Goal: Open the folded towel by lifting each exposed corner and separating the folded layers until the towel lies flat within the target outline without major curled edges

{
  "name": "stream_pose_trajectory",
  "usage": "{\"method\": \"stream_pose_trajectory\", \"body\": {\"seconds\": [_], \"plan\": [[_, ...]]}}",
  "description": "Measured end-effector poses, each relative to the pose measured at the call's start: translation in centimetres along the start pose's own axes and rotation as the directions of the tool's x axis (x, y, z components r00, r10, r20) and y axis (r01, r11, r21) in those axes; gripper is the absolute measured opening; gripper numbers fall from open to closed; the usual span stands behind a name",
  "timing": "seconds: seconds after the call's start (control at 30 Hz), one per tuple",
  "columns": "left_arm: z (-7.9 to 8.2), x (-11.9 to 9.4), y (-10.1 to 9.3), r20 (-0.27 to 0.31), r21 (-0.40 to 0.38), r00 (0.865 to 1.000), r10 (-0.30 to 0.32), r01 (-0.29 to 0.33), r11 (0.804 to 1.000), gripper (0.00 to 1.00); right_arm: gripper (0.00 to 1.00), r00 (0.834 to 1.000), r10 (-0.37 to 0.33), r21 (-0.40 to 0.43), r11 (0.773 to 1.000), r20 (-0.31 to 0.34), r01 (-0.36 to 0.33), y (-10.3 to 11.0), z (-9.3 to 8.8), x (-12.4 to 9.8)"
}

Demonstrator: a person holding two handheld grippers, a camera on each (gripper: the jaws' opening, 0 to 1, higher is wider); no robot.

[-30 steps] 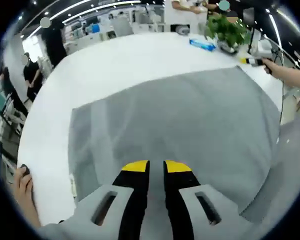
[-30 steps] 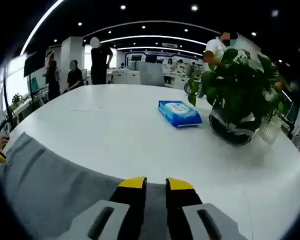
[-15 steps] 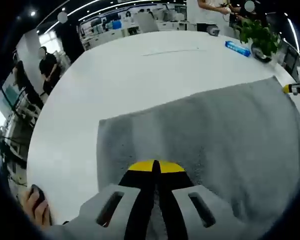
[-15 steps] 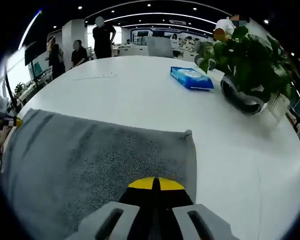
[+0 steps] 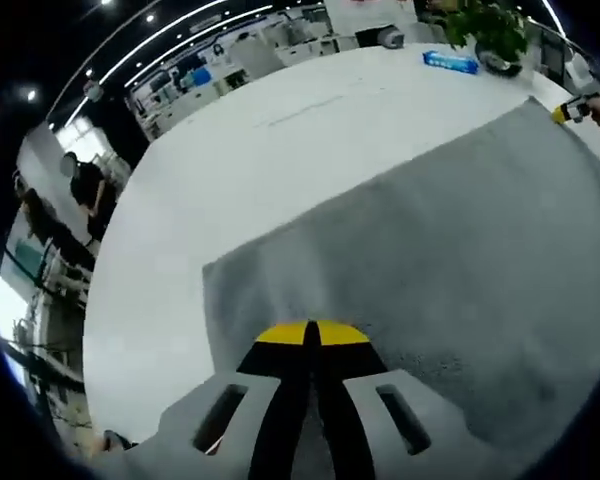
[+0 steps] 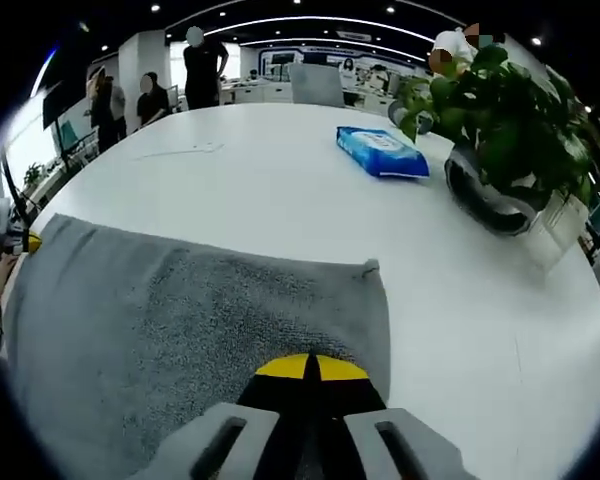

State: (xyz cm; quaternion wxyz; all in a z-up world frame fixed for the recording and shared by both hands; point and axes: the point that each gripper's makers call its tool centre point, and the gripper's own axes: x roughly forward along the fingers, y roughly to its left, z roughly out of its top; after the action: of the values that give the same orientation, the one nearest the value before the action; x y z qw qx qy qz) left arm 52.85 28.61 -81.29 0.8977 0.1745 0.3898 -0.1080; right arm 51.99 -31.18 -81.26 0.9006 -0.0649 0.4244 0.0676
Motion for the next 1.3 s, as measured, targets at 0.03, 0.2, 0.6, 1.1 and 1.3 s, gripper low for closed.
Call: {"method": "stream_pose_trajectory", "body": {"seconds": [0.03,0.2,0.6,1.1,1.3], "plan": [[0.4,0.1,0.0,0.012,0.015,1.000,-0.005,0.005,1.000,0.00,0.00,1.000,0.001,0.000,1.000,0.003,-0.001,-0.1,0.2,0.2],[1.6,1.0,0.1,0.023,0.078,1.000,0.011,-0.013,0.997,0.00,0.00,1.000,0.001,-0.002,1.000,0.001,-0.001,-0.5,1.2,1.1],[4.0,2.1,0.0,0.058,0.043,0.998,0.007,-0.010,0.999,0.00,0.00,0.996,-0.087,-0.255,0.964,-0.012,0.081,-1.3,3.3,3.1],[6.1,4.2,0.7,0.136,0.038,0.990,0.034,-0.040,0.998,0.00,0.00,0.988,-0.149,-0.354,0.923,0.029,0.149,-2.1,5.2,4.9],[6.1,4.5,0.9,0.148,0.010,0.988,0.041,-0.043,0.999,0.00,0.00,0.985,-0.166,-0.366,0.915,0.046,0.171,-2.3,5.6,5.2]]}}
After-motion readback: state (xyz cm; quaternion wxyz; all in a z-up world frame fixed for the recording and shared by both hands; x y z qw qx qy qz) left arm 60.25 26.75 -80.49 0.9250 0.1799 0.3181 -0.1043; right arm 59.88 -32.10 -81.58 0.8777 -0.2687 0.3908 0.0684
